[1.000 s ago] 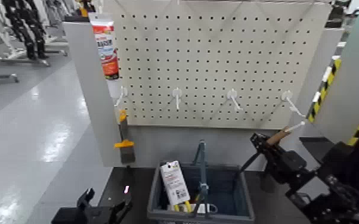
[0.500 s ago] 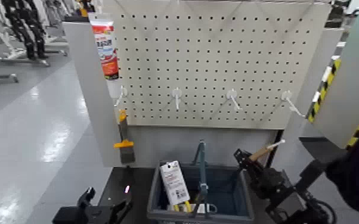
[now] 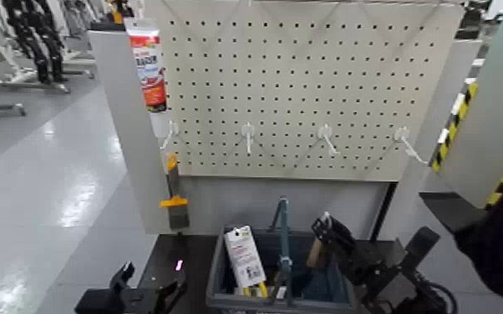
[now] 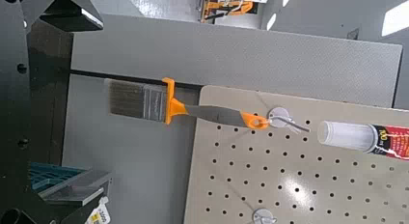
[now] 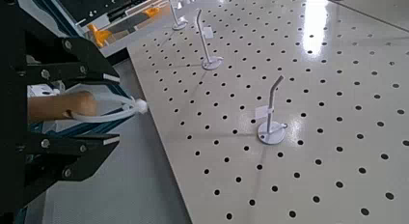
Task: Put the tool with the wooden handle into the crate.
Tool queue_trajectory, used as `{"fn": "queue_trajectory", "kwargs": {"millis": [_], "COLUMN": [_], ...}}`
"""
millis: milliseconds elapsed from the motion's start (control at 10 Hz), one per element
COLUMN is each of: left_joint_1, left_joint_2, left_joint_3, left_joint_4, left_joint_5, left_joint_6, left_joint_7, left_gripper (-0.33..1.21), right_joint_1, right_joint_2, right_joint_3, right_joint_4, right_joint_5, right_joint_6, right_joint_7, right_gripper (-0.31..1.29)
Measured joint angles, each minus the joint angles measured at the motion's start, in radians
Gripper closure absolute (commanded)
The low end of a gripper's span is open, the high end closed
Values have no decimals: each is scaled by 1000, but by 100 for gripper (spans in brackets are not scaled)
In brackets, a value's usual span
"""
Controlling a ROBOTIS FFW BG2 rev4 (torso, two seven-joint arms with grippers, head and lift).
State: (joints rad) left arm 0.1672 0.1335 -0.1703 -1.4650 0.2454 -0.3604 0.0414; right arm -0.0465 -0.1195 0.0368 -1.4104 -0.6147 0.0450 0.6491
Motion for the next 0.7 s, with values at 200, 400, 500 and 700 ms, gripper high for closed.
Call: {"fn": "queue_trajectory", "kwargs": {"millis": [200, 400, 500, 700], "left_joint_1": [1, 2, 3, 4], "left_joint_2": [0, 0, 0, 0], "left_joint_3": [1, 2, 2, 3], "left_joint_4": [0, 0, 0, 0], "left_joint_5": [1, 3, 4, 5], "left_joint_6": [0, 0, 0, 0], "left_joint_7": [0, 0, 0, 0], "left_gripper": [11, 11, 11, 11], "right_joint_1": [1, 3, 4, 12], "right_joint_2": [0, -1, -1, 0], "right_joint_3": [-12, -16, -19, -28], "right_joint_4": [-4, -5, -6, -18], "right_joint_5": [3, 3, 3, 4], "right_joint_6": [-7, -9, -11, -22], "right_joint_7": [0, -4, -5, -18], "right_gripper": [8, 8, 8, 9]}}
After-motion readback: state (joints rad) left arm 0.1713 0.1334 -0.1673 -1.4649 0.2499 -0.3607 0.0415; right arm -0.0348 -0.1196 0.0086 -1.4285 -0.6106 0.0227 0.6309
